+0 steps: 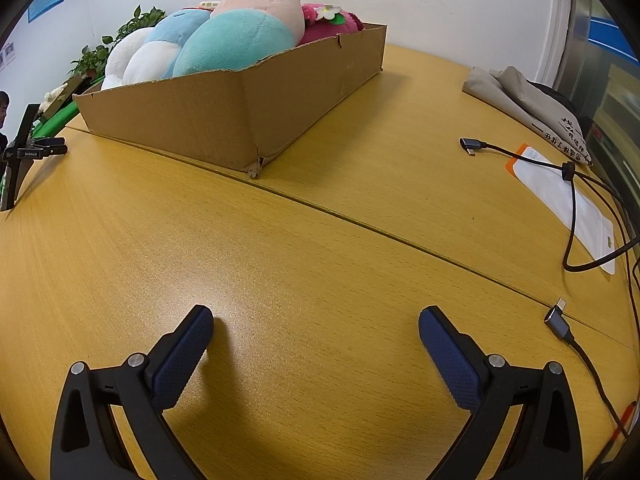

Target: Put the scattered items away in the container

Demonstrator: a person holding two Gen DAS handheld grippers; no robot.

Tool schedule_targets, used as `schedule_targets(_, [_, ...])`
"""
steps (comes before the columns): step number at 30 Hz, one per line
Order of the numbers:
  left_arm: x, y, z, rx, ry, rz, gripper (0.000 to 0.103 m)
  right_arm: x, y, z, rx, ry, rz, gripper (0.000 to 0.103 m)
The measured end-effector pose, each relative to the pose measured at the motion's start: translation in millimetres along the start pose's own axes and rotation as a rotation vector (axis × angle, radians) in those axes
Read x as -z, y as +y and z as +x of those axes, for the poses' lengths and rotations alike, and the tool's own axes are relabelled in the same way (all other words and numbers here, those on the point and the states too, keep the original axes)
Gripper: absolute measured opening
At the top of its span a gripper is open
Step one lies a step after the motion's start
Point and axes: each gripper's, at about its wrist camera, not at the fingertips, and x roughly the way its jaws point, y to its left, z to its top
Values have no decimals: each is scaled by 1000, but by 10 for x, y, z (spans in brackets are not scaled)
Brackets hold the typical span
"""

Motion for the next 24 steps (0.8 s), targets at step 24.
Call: schedule_targets(24, [-7, 13, 6, 1, 0, 2, 103, 5, -12, 10, 0, -1, 1, 103])
